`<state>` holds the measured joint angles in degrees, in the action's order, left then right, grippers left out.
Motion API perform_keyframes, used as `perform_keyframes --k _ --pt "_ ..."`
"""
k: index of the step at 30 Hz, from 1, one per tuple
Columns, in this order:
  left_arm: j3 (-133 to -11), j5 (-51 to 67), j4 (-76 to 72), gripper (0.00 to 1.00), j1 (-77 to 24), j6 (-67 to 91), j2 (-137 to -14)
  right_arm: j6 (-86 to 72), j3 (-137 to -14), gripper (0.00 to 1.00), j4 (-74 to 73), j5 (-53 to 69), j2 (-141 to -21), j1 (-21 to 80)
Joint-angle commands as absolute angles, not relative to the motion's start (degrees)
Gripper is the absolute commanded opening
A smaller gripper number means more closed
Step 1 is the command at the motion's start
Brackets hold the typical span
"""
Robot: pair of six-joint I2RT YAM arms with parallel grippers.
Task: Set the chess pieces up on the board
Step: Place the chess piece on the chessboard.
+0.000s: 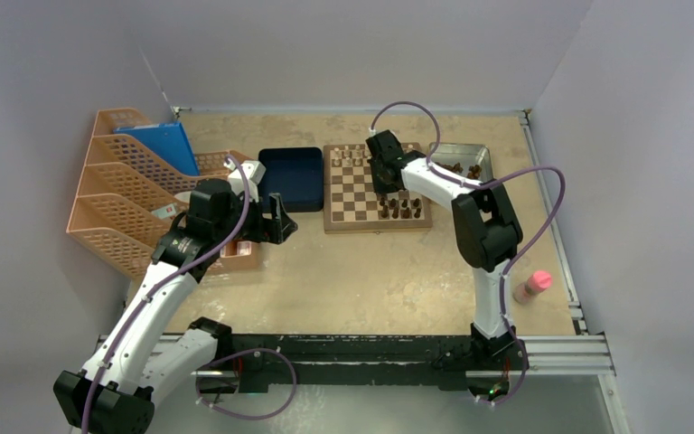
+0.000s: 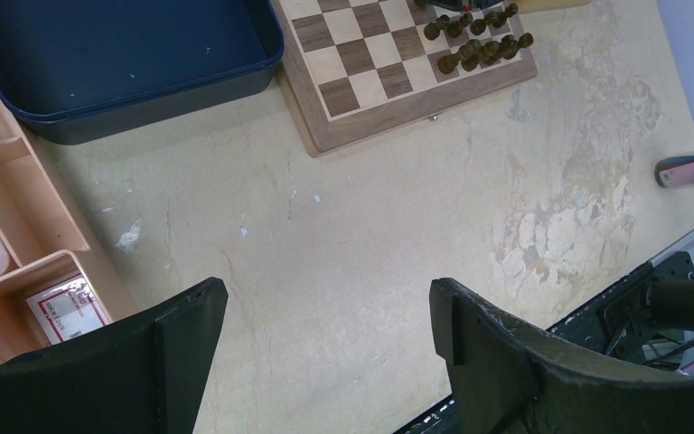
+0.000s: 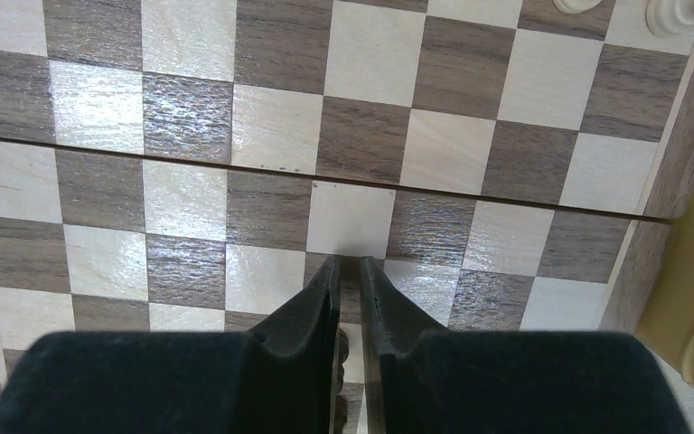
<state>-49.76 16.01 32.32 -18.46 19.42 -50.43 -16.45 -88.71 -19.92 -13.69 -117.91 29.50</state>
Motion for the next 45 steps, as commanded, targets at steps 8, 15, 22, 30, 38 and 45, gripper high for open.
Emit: perform_keyframes --k 8,15,22,30,38,45 --pt "-49.68 15.73 31.03 0.83 -18.72 19.14 -50.01 -15.49 -87.83 0.15 -21.01 -13.01 -114.34 29.49" --pt "-49.66 15.63 31.05 0.83 -18.68 19.16 -50.01 -14.85 -88.00 0.14 -20.82 -13.35 -114.84 29.58" --pt "-49.68 15.59 31.03 0.83 -18.69 19.16 -50.00 -14.76 -87.46 0.14 -21.12 -13.38 -114.04 29.55" --pt "-49.66 15.56 31.16 0.83 -18.72 19.22 -49.92 -14.38 -86.46 0.14 -20.63 -12.56 -113.50 29.60" --pt "-49.66 15.56 31.12 0.83 -18.71 19.25 -50.01 -13.82 -86.49 0.14 -20.30 -10.98 -113.38 29.64" --pt "-49.69 15.56 31.11 0.83 -18.72 19.25 -50.01 -13.63 -86.40 0.14 -20.57 -10.83 -112.92 29.66"
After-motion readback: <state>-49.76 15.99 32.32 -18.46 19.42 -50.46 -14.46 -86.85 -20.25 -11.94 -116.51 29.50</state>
